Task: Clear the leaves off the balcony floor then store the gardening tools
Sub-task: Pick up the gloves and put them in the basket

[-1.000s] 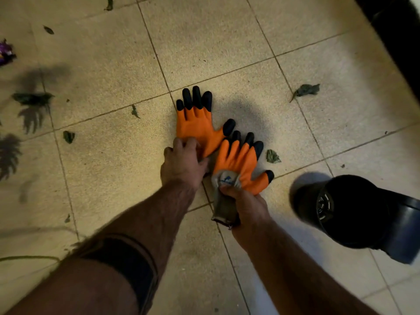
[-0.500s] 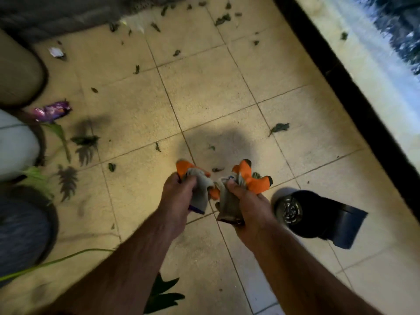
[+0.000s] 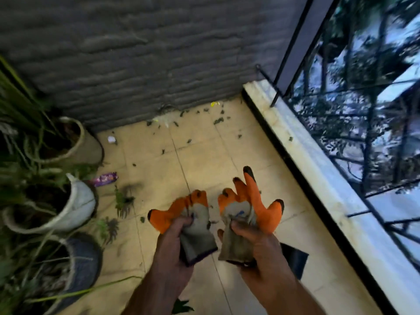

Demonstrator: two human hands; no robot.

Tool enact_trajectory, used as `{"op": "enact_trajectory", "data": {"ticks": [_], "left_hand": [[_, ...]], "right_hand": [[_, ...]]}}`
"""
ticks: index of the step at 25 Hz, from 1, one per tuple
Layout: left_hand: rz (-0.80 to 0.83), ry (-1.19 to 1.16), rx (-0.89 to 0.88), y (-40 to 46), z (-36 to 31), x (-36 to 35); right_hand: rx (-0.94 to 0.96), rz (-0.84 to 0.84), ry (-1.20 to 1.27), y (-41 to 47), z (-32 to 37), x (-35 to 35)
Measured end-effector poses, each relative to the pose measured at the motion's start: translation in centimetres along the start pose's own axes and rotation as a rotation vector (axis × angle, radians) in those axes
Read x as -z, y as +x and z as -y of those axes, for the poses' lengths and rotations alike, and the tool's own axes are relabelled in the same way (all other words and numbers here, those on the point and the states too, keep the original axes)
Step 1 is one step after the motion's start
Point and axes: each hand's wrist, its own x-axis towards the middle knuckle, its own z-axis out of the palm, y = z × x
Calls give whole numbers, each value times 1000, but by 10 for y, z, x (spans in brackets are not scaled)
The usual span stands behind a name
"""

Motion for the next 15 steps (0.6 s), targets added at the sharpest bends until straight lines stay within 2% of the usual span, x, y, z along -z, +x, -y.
{"op": "enact_trajectory", "data": {"ticks": [4,6,7,8,9,11,13,15], "left_hand": [[86,-148,-33,-101,-58,-35],[343,-132,-41,-142,-79,-52],[380,-99,-148,-170,-88,-56],[361,-141,-70,-202,-98,-59],[315,-51,-33,-235,-104,-65],[456,84,84,-309,-106,-67],[526,189,85,-347,-109,-73],[580,194,136,-384,-104,-80]], "right_hand": [[158,142,6,-128,52,-48],[208,188,32,-188,71,-65],[207,201,67,-214,79,-73],[191,206,96,-238,84,-80],[170,201,114,-258,87,-84],[144,189,164,-307,93,-88],[141,213,261,-351,96,-87],[178,203,361,-389,99,-84]]}}
